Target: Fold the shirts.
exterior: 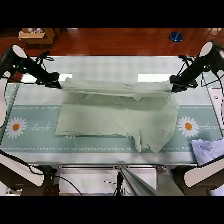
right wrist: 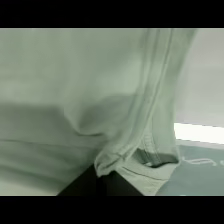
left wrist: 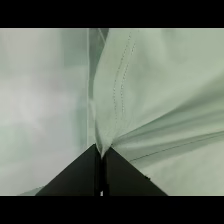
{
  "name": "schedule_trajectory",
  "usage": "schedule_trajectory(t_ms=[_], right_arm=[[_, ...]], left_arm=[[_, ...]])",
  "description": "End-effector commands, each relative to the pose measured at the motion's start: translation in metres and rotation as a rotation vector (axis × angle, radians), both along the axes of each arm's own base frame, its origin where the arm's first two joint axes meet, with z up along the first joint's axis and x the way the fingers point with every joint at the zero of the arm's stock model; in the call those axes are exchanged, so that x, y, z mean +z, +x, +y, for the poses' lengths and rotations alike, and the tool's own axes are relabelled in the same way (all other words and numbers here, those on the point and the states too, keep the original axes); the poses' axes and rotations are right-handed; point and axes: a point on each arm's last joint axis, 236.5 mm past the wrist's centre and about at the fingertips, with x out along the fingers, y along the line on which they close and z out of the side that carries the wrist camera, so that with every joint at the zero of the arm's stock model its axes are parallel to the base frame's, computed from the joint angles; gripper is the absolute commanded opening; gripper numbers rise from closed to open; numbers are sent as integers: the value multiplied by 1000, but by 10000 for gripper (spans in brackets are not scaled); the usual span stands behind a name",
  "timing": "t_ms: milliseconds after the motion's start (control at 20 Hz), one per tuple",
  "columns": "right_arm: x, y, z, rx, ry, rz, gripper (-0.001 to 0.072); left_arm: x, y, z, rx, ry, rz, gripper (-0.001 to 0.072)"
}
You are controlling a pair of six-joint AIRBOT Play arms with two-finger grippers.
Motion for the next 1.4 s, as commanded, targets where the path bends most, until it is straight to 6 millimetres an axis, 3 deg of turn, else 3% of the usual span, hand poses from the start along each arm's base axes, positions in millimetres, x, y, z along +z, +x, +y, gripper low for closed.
schedule_trajectory(t_ms=[0,100,150,200,300,350,450,550,650,750,900,1000,1350], right_arm=[[-19,-7,6,-15,21,19,33],[-13,-5,2,17,22,-12,349],[-5,-7,-4,52,13,-26,377],[5,-12,-18,81,-30,-34,387],[29,-29,-66,74,-169,-22,397],[39,-35,-83,5,-171,-39,397],[43,-64,-95,-122,-64,-39,423],[33,-92,-86,-234,108,-58,428],[23,-105,-68,-308,250,-148,428],[14,-115,-58,-351,296,-212,428],[10,-124,-46,-365,320,-251,428],[13,-123,-38,-371,352,-266,428],[16,-125,-32,-363,379,-255,428]], left_arm=[[0,4,1,3,1,-4,46],[16,9,6,3,3,-28,290],[30,12,12,3,4,-43,384],[45,13,20,7,6,-56,413],[71,2,44,28,6,-48,413],[79,-14,57,46,-2,-10,413],[80,-56,77,87,-37,104,413],[71,-96,82,158,-108,174,413],[54,-139,68,217,-203,237,431],[31,-180,54,250,-242,287,625],[2,-222,34,238,-283,336,635],[-12,-230,26,245,-299,347,634],[-39,-230,10,259,-297,337,629]])
